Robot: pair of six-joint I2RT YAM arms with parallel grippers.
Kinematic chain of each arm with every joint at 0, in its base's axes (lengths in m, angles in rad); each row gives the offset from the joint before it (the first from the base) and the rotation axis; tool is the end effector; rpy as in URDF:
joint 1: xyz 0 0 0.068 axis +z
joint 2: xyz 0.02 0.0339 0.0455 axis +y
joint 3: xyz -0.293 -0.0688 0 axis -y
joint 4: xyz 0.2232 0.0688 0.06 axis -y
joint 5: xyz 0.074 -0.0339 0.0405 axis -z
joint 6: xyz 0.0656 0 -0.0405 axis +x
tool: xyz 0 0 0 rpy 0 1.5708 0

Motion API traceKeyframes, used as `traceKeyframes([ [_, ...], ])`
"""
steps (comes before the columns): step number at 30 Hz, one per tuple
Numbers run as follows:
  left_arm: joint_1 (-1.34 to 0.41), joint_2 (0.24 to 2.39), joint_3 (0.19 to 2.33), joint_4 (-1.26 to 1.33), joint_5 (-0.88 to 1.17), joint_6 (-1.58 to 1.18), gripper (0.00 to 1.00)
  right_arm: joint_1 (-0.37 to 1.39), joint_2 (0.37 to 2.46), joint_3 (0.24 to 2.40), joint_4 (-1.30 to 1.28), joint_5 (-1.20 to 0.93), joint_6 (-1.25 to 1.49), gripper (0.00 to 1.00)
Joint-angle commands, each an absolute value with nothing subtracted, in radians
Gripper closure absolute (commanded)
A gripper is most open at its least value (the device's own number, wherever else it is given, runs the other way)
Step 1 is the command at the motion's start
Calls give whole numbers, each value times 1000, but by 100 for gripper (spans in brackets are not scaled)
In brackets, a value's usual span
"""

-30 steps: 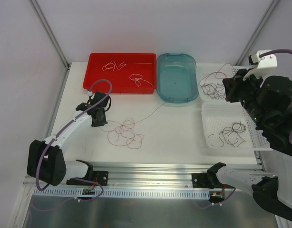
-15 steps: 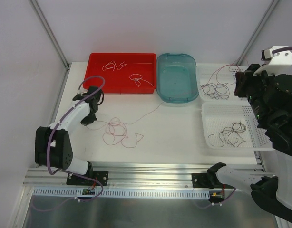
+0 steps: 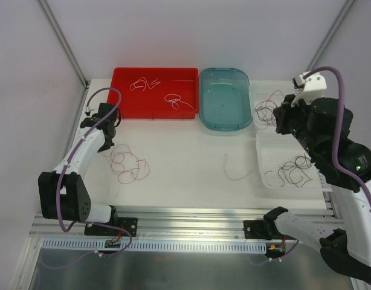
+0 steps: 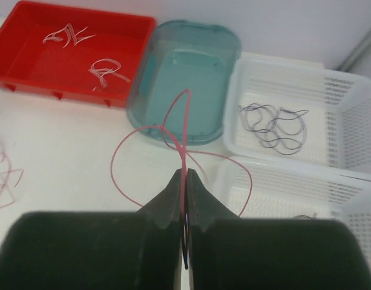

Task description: Untangle the cables

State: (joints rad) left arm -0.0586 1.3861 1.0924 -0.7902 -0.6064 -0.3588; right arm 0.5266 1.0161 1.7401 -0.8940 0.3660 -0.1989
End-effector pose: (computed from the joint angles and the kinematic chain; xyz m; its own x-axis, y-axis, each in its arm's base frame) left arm 0.2588 0.0223 0.2813 -0.7495 -0.2451 -0.6150 -0.5140 0.8009 0.3073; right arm 0.1211 0.0433 0.5325 -0.1109 -0.2779 -0.9542 -0.1900 0.9483 -0.2541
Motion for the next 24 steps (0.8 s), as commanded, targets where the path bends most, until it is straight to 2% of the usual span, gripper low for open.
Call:
traceKeyframes([
  [1, -86, 1364, 1045, -750, -448, -310, 100, 525, 1005, 1598, -855, 140, -144, 99],
  [6, -92, 1321, 987, -648, -160, -302, 99, 523, 1002, 1372, -724, -44, -52, 99],
  [10, -98, 1296, 954, -578, 59, -308, 94, 529, 1022, 1214, -681, -41, -5, 99],
  [15, -110, 1263, 933, -529, 141, -298, 86, 577, 1074, 1019, -623, 29, 69, 99],
  [17, -110, 1240, 928, -519, 141, -298, 78, 604, 1112, 971, -603, 87, 83, 98],
  [18, -110, 1221, 922, -514, 137, -296, 74, 609, 1127, 933, -591, 101, 92, 97],
  [19, -110, 1213, 916, -502, 130, -301, 68, 615, 1161, 916, -575, 115, 100, 90],
  [24, -110, 1158, 873, -459, 118, -351, 55, 617, 1265, 844, -505, 198, 153, 77],
])
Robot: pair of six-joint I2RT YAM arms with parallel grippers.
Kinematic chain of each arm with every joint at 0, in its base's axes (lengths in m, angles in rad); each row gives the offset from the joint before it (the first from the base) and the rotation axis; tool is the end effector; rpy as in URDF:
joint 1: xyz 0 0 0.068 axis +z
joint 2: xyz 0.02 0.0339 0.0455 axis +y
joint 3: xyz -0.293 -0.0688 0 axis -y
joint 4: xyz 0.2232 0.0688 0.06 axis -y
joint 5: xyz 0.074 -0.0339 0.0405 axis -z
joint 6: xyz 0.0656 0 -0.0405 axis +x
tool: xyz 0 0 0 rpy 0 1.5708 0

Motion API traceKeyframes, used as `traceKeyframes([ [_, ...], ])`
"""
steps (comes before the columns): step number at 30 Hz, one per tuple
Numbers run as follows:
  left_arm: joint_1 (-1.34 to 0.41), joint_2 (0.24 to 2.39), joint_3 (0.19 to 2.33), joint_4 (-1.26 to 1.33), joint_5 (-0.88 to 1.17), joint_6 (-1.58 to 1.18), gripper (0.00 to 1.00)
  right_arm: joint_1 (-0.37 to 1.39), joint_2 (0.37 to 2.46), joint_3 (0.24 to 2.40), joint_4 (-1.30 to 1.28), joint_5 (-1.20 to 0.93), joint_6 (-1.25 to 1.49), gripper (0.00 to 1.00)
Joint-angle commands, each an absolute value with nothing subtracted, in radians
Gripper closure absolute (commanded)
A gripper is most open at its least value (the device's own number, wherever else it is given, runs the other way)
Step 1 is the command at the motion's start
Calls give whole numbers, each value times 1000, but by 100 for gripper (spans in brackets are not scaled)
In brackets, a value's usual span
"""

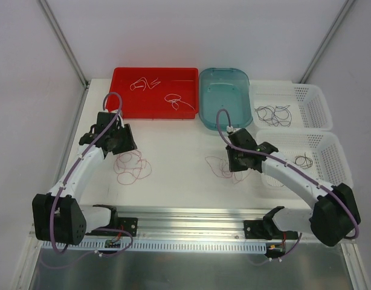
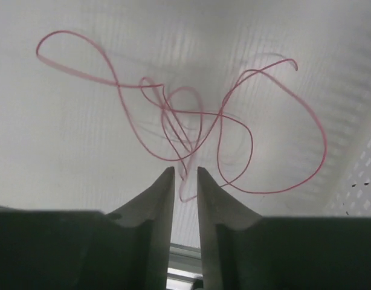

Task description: Untangle the cables

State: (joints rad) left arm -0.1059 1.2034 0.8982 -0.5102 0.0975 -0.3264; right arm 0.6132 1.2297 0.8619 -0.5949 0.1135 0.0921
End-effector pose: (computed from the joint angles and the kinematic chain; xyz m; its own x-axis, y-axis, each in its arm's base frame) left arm 0.2391 -0.0318 0.2757 -0.7407 -0.2422 -0.6267 -0.0696 0.9554 -0.2869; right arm 0.1935 0.1271 0.2511 -0.7161 -0.3922 -0.5774 -0.4549 0.8896 -0.0400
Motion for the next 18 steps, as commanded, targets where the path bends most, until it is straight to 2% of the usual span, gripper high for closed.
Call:
traceKeyframes([
  [1, -112, 1154, 871, -457, 111, -354, 53, 617, 1281, 829, -493, 207, 175, 73],
  [2, -110, 1152, 871, -456, 103, -354, 53, 617, 1313, 824, -473, 228, 190, 63],
  [3, -110, 1147, 873, -456, 91, -354, 52, 618, 1325, 821, -465, 238, 202, 59],
  [7, -110, 1143, 868, -454, 84, -354, 52, 618, 1370, 808, -425, 268, 242, 30],
  [10, -112, 1143, 870, -454, 90, -353, 51, 621, 1393, 811, -397, 264, 245, 20],
  [18, -110, 1152, 868, -454, 100, -350, 50, 620, 1500, 818, -310, 226, 213, 18],
])
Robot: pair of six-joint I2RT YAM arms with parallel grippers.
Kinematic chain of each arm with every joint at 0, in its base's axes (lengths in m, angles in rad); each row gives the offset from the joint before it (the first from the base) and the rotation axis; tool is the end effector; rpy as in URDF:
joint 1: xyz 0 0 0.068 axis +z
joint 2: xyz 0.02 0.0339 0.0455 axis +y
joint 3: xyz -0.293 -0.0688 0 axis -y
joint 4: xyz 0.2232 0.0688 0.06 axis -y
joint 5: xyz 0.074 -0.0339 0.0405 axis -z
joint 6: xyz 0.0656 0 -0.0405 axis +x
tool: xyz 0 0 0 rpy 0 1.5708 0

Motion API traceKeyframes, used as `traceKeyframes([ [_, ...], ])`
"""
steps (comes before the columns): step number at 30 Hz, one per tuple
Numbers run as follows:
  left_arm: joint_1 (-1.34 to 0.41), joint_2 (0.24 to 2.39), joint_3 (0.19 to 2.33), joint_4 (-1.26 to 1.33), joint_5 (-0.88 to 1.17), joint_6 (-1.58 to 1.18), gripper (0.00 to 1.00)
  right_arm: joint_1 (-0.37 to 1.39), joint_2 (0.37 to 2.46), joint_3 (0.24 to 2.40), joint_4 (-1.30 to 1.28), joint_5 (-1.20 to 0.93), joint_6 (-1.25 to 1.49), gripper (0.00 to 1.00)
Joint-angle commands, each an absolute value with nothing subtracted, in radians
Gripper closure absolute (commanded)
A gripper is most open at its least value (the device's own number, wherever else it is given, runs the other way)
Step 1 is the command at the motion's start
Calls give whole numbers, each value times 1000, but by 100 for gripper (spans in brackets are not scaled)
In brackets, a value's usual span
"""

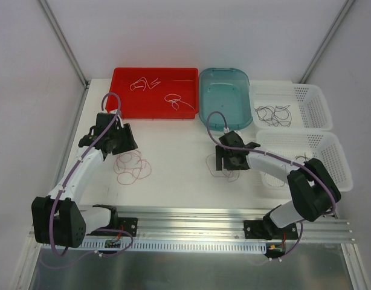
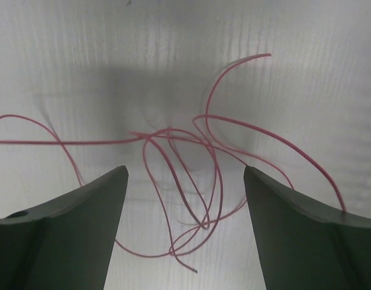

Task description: Untangle the cables

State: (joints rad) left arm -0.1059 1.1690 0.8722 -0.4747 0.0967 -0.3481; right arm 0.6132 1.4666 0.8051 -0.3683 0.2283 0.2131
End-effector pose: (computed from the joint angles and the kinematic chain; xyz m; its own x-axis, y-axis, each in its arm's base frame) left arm 0.2343 -0.0313 0.2781 -0.7111 -0.2658 -0.6509 -0.0729 0.9487 -0.3078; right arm 0.2322 0.1453 0.1969 -0.7836 -0.2995 -0.5444 -0.3065 0.9485 -0.0807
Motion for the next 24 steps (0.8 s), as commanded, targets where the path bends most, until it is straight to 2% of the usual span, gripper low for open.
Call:
traceKeyframes([
  [1, -110, 1152, 868, -453, 100, -350, 50, 618, 1526, 821, -302, 225, 212, 19],
  [3, -110, 1152, 868, -454, 98, -348, 50, 618, 1548, 828, -299, 212, 212, 21],
  [6, -110, 1152, 868, -454, 97, -347, 50, 618, 1580, 838, -298, 189, 212, 31],
  [7, -110, 1152, 868, -454, 97, -347, 50, 617, 1585, 841, -302, 183, 215, 41],
  [9, -110, 1155, 871, -454, 98, -345, 50, 618, 1597, 839, -302, 170, 215, 53],
  [10, -110, 1155, 871, -454, 100, -345, 50, 620, 1600, 839, -305, 164, 215, 66],
  [12, -110, 1155, 870, -453, 100, -345, 50, 623, 1605, 842, -310, 153, 213, 79],
  [13, -110, 1155, 870, -454, 100, -345, 50, 629, 1603, 844, -319, 158, 212, 93],
  [14, -110, 1154, 870, -454, 100, -345, 50, 635, 1601, 854, -328, 163, 204, 99],
  [20, -110, 1155, 871, -454, 107, -344, 50, 681, 1499, 946, -457, 201, 152, 99],
  [24, -110, 1158, 874, -454, 109, -344, 50, 686, 1396, 1108, -595, 251, 86, 99],
])
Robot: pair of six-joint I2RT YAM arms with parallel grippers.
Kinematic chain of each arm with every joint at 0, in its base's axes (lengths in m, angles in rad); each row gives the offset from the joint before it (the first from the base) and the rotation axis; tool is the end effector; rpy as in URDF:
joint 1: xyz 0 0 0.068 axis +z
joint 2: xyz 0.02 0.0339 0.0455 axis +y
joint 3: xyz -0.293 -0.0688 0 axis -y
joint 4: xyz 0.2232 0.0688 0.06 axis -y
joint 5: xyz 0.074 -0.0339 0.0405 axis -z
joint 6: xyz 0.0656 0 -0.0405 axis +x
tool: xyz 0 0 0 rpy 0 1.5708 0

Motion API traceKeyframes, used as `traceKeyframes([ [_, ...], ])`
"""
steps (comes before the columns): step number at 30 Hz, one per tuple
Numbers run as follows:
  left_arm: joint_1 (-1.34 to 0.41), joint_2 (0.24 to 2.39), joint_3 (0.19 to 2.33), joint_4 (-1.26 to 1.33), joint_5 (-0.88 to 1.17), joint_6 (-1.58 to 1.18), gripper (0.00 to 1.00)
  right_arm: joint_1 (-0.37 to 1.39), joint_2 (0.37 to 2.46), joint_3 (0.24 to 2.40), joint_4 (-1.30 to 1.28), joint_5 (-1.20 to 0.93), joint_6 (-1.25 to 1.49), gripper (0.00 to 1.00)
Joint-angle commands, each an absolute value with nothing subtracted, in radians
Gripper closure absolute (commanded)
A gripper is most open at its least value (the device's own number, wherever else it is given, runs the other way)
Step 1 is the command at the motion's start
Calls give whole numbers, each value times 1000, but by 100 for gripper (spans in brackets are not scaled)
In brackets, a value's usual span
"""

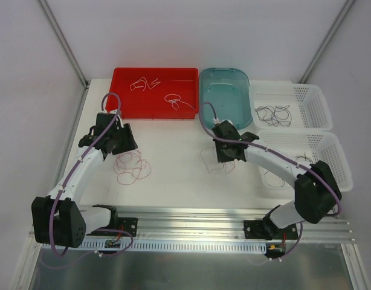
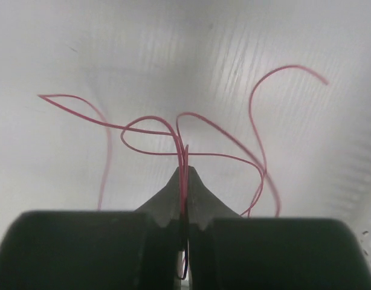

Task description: Untangle the cables

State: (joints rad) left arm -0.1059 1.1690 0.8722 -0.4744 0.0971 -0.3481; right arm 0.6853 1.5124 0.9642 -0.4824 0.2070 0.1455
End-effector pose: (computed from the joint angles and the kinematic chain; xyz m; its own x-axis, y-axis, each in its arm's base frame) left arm 0.2343 -0.0313 0.2782 -0.7110 -0.2658 -0.6510 -0.0725 0.9486 -0.3081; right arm 0.2375 0.1767 0.2224 -0.7349 -0.4175 -0.5344 -0.4356 0.8946 -0.0998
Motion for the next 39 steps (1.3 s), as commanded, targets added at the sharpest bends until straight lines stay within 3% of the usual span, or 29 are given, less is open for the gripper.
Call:
traceKeyframes([
  [1, -110, 1157, 874, -454, 109, -345, 50, 686, 1369, 1147, -616, 280, 74, 99],
  [10, -110, 1157, 873, -454, 109, -344, 50, 640, 1385, 1653, -761, 339, -89, 99],
  [18, -110, 1158, 871, -454, 112, -341, 49, 499, 1528, 1928, -706, 239, -120, 99],
  [34, -110, 1164, 870, -454, 127, -334, 49, 301, 2052, 2020, -476, 55, -5, 99],
  [35, -110, 1166, 868, -454, 124, -334, 49, 296, 2077, 2034, -474, 57, 36, 98],
  [38, -110, 1167, 870, -454, 127, -333, 49, 273, 2141, 2049, -477, 54, 95, 78],
  [39, -110, 1167, 868, -456, 127, -333, 49, 268, 2155, 2051, -486, 54, 106, 65],
])
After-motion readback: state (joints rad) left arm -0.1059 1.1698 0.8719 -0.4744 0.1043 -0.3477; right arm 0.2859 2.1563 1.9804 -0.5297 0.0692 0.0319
